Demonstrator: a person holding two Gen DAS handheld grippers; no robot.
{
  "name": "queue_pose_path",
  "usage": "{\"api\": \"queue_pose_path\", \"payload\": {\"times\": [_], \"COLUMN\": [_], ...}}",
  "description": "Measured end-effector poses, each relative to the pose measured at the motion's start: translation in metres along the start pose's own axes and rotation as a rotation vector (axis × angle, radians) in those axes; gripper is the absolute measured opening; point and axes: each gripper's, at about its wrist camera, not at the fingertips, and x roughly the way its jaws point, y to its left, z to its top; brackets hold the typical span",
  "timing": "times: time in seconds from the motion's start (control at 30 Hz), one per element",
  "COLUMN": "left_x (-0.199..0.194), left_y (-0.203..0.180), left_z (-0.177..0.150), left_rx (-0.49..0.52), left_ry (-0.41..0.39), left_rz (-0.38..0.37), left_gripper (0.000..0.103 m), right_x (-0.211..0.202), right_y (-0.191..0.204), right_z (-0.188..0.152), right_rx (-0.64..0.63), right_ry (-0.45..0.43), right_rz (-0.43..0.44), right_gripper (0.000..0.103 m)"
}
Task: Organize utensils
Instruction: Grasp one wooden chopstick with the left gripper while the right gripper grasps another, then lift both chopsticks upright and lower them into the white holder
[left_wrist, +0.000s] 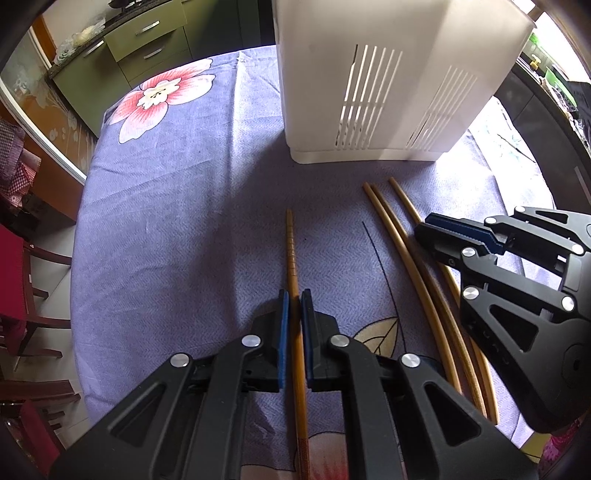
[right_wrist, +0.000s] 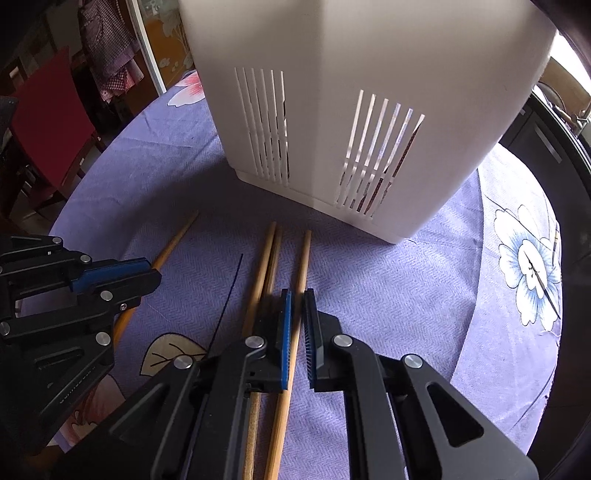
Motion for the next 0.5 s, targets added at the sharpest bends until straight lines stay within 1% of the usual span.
{"api": "queue_pose_path", "payload": {"times": [0.1, 0.3, 0.5], "left_x": [0.000, 0.000, -0.006], "left_y": [-0.002, 0.003, 0.006], "left_z": [0.000, 0.002, 0.002], "left_rx": [0.009, -0.015, -0.014], "left_ry": [-0.002, 0.003, -0.017], "left_rz": [0.014, 0.001, -0.003], "left_gripper": [0.006, 0.006, 0.006], "right_x": [0.001, -0.001, -0.012], "right_y": [0.001, -0.004, -0.015], "right_z": [-0.001, -0.003, -0.005], "right_rx": [0.002, 0.030, 0.041], "right_ry": [-0.007, -0.017, -0.036], "right_rz": [0.007, 0.028, 0.032], "right_gripper": [0.007, 0.006, 0.006]}}
